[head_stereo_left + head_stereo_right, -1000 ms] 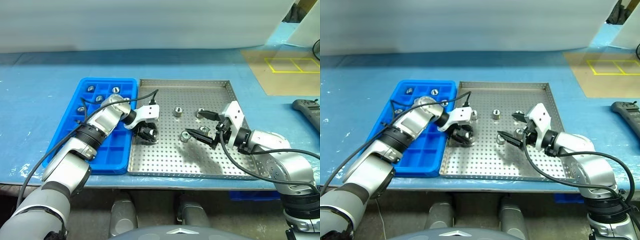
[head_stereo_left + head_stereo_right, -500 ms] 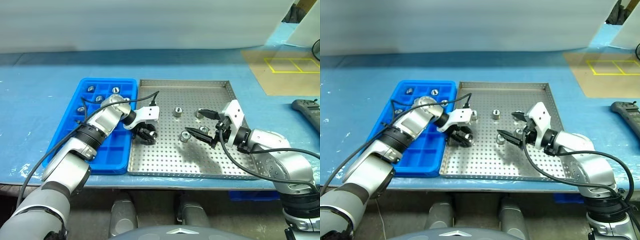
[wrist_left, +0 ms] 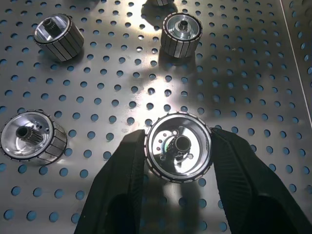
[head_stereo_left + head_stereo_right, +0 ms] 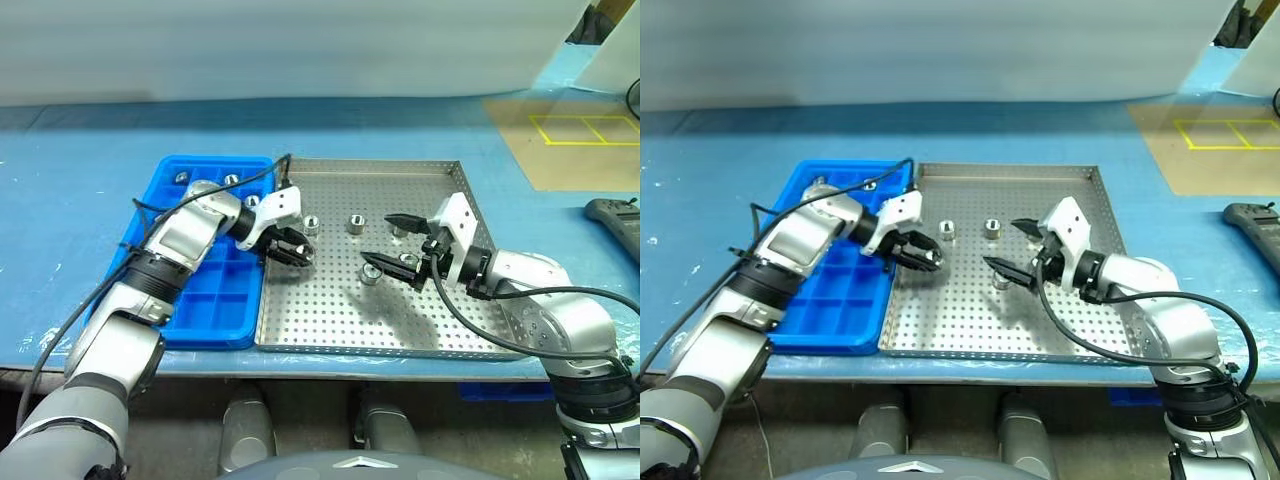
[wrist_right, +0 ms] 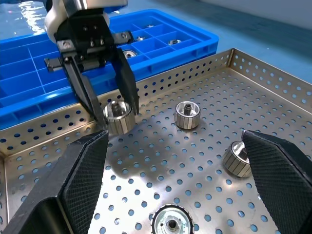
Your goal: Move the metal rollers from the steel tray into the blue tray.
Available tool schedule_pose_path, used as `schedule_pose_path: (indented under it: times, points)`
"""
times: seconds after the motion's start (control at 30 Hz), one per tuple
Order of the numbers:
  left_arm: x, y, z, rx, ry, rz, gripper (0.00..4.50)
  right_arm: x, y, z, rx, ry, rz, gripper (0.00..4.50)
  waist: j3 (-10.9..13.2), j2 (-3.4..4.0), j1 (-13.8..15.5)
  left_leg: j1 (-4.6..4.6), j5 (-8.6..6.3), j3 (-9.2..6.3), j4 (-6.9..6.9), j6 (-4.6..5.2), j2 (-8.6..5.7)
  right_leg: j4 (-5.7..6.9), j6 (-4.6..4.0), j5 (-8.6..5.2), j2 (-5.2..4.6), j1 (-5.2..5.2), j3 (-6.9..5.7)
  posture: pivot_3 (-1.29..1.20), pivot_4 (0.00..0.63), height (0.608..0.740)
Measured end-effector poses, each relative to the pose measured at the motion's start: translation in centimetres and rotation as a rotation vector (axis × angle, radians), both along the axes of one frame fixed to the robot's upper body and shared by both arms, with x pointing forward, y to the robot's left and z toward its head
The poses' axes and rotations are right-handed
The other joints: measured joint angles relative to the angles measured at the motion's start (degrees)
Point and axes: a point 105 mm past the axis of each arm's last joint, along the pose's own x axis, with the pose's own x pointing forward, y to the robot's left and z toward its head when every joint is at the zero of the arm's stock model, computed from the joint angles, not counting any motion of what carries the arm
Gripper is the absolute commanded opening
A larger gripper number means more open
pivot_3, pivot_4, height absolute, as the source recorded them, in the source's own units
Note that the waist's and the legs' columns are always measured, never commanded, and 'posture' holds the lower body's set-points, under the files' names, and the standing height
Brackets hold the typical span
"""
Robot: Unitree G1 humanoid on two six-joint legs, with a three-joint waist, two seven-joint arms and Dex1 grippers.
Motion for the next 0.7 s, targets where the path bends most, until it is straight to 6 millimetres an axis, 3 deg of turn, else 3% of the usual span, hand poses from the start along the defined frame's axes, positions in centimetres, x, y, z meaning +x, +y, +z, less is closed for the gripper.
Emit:
schedule_pose_path:
  times: [0.43,0.7]
  points:
    - [-0.1,6.6,1.4,-0.066,-0.026,0.31,1.69,0.5,2.5,-0.7,0.018,0.034,0.117,4.5,0.0,0.08,0.6,-0.08,0.06,-0.01,-0.15,-0.1,0.03,0.03,-0.05,-0.04,0.02,-0.19,-0.07,0.09,0.15,0.74]
    - [-0.7,10.7,0.8,-0.043,-0.036,0.498,1.69,1.1,3.5,-0.7,0.016,0.033,0.17,4.5,0.1,0.08,1.7,-0.18,0.07,-0.04,-0.16,-0.12,0.03,0.03,-0.06,-0.04,0.01,-0.26,-0.1,0.15,0.15,0.74]
